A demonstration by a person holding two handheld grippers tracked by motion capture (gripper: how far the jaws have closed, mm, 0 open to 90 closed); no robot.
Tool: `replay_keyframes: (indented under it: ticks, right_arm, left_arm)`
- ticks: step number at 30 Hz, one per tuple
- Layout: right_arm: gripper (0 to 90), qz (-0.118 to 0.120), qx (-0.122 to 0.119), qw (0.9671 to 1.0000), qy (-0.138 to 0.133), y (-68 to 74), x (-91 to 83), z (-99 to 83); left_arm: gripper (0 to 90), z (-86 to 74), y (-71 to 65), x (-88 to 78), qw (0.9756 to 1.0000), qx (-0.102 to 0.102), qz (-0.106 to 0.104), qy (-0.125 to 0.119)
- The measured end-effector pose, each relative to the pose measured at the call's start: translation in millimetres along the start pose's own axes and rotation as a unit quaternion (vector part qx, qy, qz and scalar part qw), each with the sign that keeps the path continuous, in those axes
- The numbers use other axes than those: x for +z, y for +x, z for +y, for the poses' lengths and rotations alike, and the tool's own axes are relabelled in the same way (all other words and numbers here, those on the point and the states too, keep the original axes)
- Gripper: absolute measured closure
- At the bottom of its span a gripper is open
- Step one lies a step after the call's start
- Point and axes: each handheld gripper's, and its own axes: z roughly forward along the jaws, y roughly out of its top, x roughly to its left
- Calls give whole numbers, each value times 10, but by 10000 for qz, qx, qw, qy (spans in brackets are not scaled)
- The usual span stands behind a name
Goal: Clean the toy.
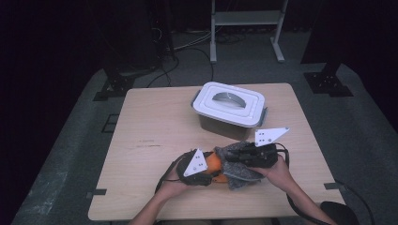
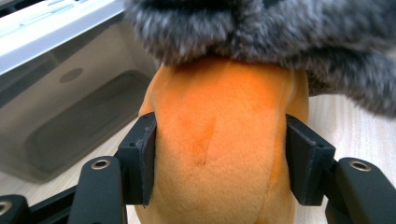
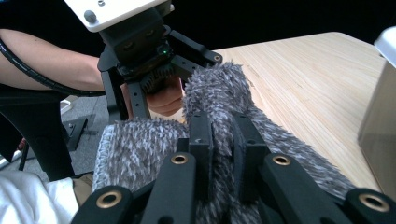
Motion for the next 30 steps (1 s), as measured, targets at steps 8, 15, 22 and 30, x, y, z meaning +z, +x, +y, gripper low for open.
replay_keyframes:
  ticks: [8, 15, 22, 30]
  right_arm:
    - [794, -246, 268, 9992, 133, -23, -268, -253]
    - [792, -244, 194, 9994, 138, 9, -235, -192]
    - [792, -194, 64, 9997, 138, 27, -127, -119]
    - [792, -365, 260, 9984, 339, 3, -348, -280]
  left_arm:
    - [327, -70, 2, -42, 9999, -50, -102, 35]
    - [331, -30, -44, -19, 9998, 122, -106, 90]
    - [337, -98, -12, -60, 9998, -42, -108, 136]
    - [337, -49, -71, -43, 9999, 43, -46, 118]
